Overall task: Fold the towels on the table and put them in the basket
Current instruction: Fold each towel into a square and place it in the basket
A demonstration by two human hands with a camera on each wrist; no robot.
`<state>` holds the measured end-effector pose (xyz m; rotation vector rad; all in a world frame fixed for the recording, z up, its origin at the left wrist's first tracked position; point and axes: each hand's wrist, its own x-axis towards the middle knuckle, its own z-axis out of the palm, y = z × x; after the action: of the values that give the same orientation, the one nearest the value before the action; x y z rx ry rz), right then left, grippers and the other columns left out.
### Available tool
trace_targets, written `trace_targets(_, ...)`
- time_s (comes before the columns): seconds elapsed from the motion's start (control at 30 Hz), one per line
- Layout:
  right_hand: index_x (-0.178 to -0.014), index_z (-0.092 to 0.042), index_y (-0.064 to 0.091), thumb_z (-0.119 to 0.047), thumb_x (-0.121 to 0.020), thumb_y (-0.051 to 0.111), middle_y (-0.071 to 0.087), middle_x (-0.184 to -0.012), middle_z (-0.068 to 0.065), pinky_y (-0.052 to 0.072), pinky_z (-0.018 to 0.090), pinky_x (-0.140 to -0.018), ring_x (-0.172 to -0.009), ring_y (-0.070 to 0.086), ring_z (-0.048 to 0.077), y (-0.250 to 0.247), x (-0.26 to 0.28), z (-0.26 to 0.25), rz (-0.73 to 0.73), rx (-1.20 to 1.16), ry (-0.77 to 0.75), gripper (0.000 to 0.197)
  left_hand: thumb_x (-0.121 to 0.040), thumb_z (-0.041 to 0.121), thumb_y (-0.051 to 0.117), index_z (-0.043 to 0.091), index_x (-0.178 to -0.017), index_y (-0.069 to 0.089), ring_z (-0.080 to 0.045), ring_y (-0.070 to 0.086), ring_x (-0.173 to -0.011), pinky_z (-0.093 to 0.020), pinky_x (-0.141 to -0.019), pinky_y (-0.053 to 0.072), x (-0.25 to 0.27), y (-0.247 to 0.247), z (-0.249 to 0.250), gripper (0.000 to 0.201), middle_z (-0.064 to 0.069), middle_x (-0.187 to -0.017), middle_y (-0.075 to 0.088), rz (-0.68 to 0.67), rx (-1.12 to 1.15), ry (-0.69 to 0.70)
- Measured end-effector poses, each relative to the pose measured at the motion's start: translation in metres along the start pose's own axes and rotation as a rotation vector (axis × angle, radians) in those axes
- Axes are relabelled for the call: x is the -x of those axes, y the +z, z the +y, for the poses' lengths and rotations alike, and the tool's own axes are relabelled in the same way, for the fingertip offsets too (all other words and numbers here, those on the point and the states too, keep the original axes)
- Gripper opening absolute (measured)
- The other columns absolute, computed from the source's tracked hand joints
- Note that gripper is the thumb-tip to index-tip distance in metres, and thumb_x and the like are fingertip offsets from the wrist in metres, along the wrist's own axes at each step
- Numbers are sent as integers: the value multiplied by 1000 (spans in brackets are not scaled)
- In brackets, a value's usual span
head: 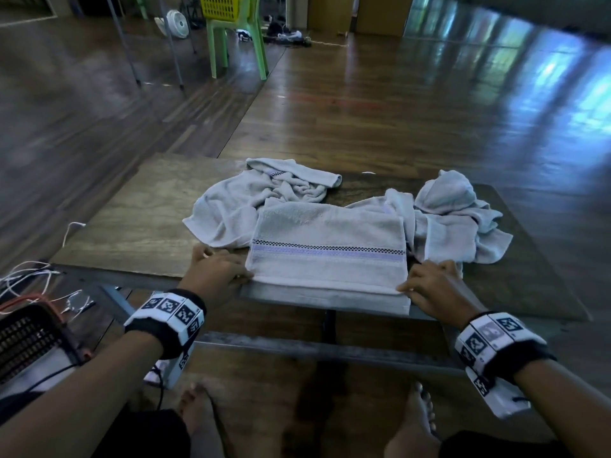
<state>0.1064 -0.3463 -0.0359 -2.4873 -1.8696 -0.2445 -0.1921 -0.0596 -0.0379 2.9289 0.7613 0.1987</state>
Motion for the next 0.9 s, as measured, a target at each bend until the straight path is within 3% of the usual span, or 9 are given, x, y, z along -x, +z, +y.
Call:
trace_targets(0.13,-77,-35,74,-25,-63,84,62,-73,-12,29,33,-69,-71,60,15,4,-8,0,-12,0,34,20,-90,34,54,38,-102,68,-8,54,-111,-37,-91,17,-7,2,0,19,17,-111,65,23,-33,-53)
trace_targets(0.37,-92,-31,74,-25,-80,69,66,-91,-7,20,33,-75,-91,58,18,12,-27,13,0,-34,157,14,-92,31,52,36,-99,69,-12,58,-100,-34,-83,15,-26,11,4,19,12,-99,66,81,-32,-59)
trace_targets(0.47,-87,-28,75,-21,-77,72,67,-86,-5,22,34,-74,-85,60,20,11,-27,12,59,-35,171,12,-91,32,53,34,-95,69,-15,58,-98,-36,-85,16,-27,12,3,16,12,-97,66,79,-25,-61)
trace_targets(0.6,-80,-24,74,-16,-70,78,66,-78,-5,17,30,-72,-77,61,20,2,-22,15,199,-35,148,13,-82,26,67,27,-81,69,-19,64,-84,-35,-81,19,-18,8,0,3,9,-88,70,244,30,-21)
trace_targets(0.7,-82,-24,74,-15,-70,78,66,-79,-5,15,28,-72,-76,61,20,-7,-13,15,264,-19,111,16,-80,28,67,28,-76,68,-17,65,-78,-33,-77,19,-11,7,-1,4,10,-84,69,312,44,28)
trace_targets(0.9,-81,-25,73,-15,-66,80,61,-74,-8,26,34,-70,-71,60,17,-6,7,9,231,-44,0,19,-79,33,60,29,-72,68,-13,66,-75,-30,-77,22,-1,12,-5,11,13,-78,67,255,-39,142)
